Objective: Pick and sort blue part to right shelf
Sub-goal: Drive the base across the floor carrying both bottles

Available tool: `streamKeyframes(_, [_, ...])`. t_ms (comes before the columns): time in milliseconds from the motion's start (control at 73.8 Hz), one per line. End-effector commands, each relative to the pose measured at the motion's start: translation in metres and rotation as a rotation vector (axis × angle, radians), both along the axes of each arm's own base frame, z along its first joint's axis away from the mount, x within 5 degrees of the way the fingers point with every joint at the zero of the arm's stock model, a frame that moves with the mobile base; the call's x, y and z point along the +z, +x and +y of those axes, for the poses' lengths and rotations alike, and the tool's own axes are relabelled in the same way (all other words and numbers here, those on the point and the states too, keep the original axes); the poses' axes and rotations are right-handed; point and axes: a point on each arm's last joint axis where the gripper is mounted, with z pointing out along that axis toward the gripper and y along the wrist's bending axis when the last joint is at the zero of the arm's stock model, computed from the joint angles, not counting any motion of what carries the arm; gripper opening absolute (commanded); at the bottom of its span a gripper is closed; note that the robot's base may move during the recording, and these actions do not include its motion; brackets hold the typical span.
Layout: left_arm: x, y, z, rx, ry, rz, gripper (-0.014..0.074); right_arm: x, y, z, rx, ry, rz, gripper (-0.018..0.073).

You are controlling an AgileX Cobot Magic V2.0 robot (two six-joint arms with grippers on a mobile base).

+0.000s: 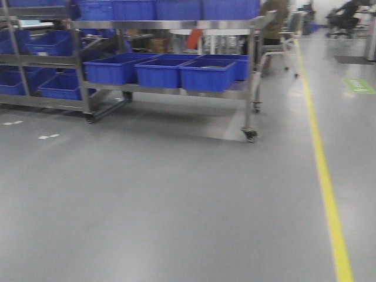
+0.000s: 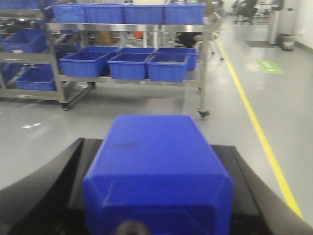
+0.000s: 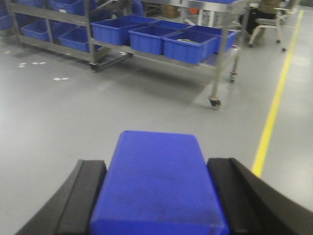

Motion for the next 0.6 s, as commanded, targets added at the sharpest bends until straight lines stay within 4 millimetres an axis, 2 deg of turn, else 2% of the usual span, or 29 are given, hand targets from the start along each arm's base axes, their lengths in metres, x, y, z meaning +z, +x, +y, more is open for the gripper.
streamKeyframes(0, [0.0161, -0.0012, -0.0007, -0.016, -0.017, -0.104, 0.0294, 0.0164, 0.0006, 0.0004, 0.002, -0.003, -0.104, 0.0251])
streamKeyframes(583, [0.0161, -0.0012, -0.0007, -0.016, -0.017, -0.104, 0.0294, 0.0164, 0.0006, 0.0004, 0.002, -0.003, -0.104, 0.0251])
